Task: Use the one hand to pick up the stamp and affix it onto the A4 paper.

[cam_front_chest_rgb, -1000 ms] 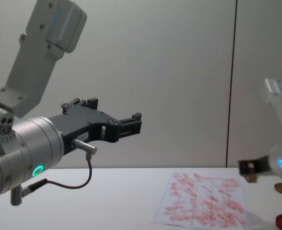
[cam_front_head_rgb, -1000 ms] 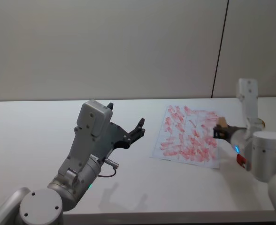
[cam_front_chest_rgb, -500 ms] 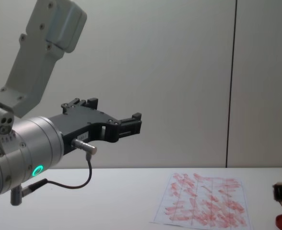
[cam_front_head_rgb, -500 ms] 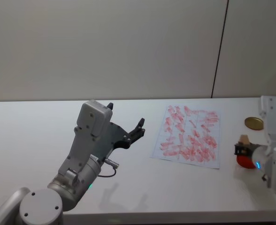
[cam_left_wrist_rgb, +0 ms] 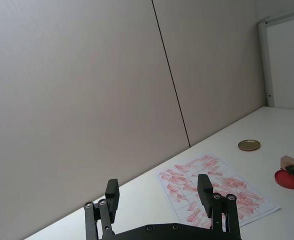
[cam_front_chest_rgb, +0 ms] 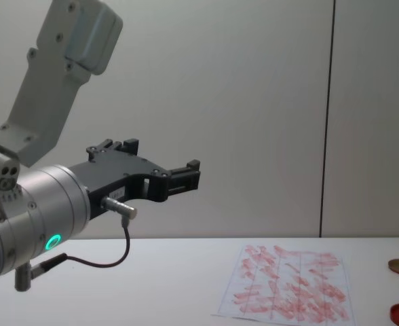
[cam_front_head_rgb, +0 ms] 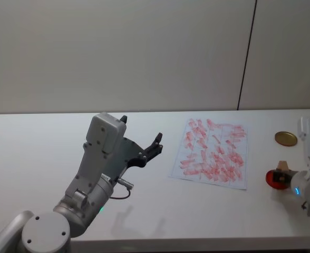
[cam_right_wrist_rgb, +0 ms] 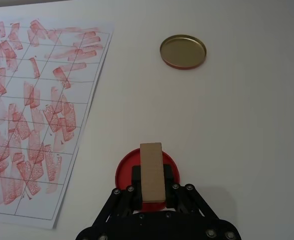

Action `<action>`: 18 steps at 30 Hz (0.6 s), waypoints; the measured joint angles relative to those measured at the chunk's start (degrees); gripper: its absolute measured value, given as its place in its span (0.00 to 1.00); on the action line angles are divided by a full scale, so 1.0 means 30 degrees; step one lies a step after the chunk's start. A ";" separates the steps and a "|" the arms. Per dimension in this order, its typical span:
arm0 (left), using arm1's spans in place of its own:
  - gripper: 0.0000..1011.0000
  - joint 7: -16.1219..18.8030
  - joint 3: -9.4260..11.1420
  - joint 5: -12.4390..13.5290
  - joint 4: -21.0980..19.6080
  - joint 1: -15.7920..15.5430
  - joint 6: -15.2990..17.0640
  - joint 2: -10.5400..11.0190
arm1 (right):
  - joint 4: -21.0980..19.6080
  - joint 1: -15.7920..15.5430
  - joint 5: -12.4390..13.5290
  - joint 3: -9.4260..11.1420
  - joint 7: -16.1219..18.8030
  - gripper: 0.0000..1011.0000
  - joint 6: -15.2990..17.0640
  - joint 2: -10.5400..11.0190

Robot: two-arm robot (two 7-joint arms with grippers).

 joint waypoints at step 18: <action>0.98 -0.0001 0.0000 0.0000 0.0000 0.0000 0.0000 -0.0001 | 0.1843 0.1004 0.0073 0.0049 0.0564 0.72 -0.1159 0.0054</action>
